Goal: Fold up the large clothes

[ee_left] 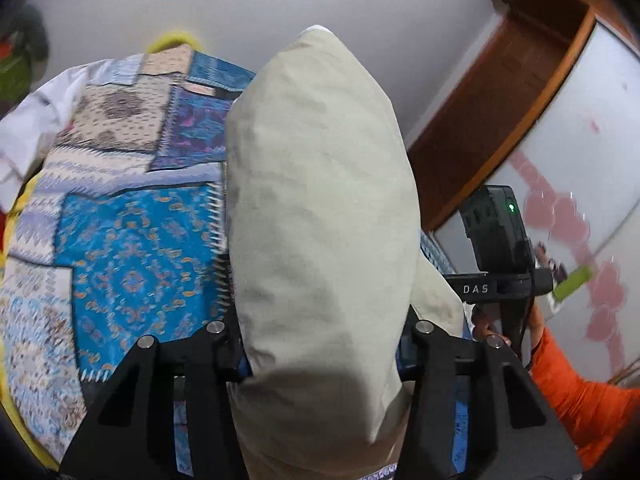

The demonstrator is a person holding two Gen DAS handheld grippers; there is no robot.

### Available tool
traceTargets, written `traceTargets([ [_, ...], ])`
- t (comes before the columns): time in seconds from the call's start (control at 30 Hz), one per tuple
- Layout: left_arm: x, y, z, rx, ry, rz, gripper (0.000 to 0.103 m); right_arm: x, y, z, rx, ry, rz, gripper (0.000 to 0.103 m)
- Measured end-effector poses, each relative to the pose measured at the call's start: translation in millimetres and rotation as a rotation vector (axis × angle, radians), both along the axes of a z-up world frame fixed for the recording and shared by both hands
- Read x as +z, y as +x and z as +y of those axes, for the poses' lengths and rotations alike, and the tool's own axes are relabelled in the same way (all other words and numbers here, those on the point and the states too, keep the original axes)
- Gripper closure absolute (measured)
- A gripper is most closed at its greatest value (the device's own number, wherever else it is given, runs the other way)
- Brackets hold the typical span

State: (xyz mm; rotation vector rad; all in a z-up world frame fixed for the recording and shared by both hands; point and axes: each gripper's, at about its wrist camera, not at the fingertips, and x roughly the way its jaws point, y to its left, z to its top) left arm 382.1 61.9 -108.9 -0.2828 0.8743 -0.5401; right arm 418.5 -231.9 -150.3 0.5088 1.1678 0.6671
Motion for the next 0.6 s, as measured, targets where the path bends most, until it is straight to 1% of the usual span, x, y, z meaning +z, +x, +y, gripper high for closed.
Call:
traceTargets([
  [0.07, -3, -6, 24, 0.049, -0.032, 0.021, 0.056, 13, 5, 26, 0.024, -0.033, -0.041, 0.099],
  [0.13, -11, -10, 53, 0.108, -0.06, 0.05, 0.056, 16, 11, 48, 0.047, -0.035, -0.038, 0.099],
  [0.2, -22, -9, 84, 0.16, -0.067, 0.074, 0.056, 15, 18, 73, 0.074, -0.03, -0.027, 0.099],
  [0.27, -38, -13, 110, 0.209, -0.058, 0.101, 0.056, 13, 20, 92, 0.095, -0.057, -0.045, 0.099],
  [0.33, -61, -15, 130, 0.254, -0.029, 0.141, 0.056, 6, 19, 106, 0.116, -0.086, -0.052, 0.099],
  [0.4, -89, -16, 149, 0.299, 0.037, 0.205, 0.055, -4, 16, 112, 0.13, -0.111, -0.042, 0.098],
  [0.43, -107, -16, 156, 0.316, 0.084, 0.239, 0.054, -8, 17, 117, 0.131, -0.138, -0.038, 0.098],
  [0.47, -118, -17, 161, 0.329, 0.098, 0.263, 0.052, -9, 17, 119, 0.13, -0.165, -0.046, 0.098],
  [0.5, -137, -19, 172, 0.348, 0.09, 0.297, 0.05, -9, 15, 116, 0.132, -0.179, -0.061, 0.098],
  [0.57, -151, -25, 186, 0.367, 0.042, 0.317, 0.046, 2, 6, 123, 0.156, -0.187, -0.11, 0.098],
  [0.6, -155, -28, 193, 0.367, 0.0, 0.318, 0.046, 7, 1, 129, 0.175, -0.19, -0.136, 0.098],
])
